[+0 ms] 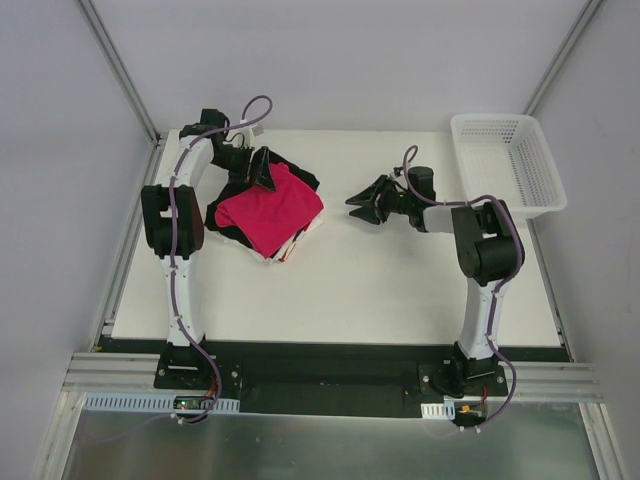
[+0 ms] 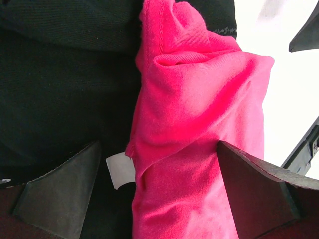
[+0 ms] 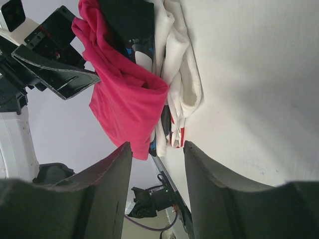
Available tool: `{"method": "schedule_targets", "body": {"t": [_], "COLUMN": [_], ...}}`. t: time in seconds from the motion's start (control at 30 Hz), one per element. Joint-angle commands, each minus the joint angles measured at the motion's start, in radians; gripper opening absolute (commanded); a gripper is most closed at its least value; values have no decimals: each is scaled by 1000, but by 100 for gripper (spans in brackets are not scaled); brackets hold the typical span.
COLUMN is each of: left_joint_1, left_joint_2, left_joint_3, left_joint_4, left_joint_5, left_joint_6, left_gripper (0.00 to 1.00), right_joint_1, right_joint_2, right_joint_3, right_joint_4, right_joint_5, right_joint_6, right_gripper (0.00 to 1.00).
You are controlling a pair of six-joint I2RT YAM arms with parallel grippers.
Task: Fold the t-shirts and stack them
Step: Smooth out wrinkles on the folded tshirt
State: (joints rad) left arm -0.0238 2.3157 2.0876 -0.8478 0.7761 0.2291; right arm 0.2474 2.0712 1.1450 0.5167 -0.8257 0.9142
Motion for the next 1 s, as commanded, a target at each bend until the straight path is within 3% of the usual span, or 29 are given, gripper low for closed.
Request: {"method": "schedule_targets", "body": {"t": [0.0,0.4,0.67,0.97], "left_joint_1": [13,-2,-64,-76], "left_joint_2": [-9,-12,-61,-53], "left_joint_3": [0,-15,-61,-72], "left_joint_4": [-23,-23,-23,-25], "left_joint_5": [20,77,40,26], "left_joint_6": [26,-20,-25,-31], "left_gripper": [99,98,98,94], "right_joint_1": [-10,-7,0,4], "right_joint_2": [-51,-16,9,23], "right_joint_3": [-4,7,4,-10], "right_joint_4": [59,88,123,167], "right_joint_5": [-23,-23,-30,-36], "right_joint_6": [9,34,57,78], "right_gripper": [49,47,45,14]}}
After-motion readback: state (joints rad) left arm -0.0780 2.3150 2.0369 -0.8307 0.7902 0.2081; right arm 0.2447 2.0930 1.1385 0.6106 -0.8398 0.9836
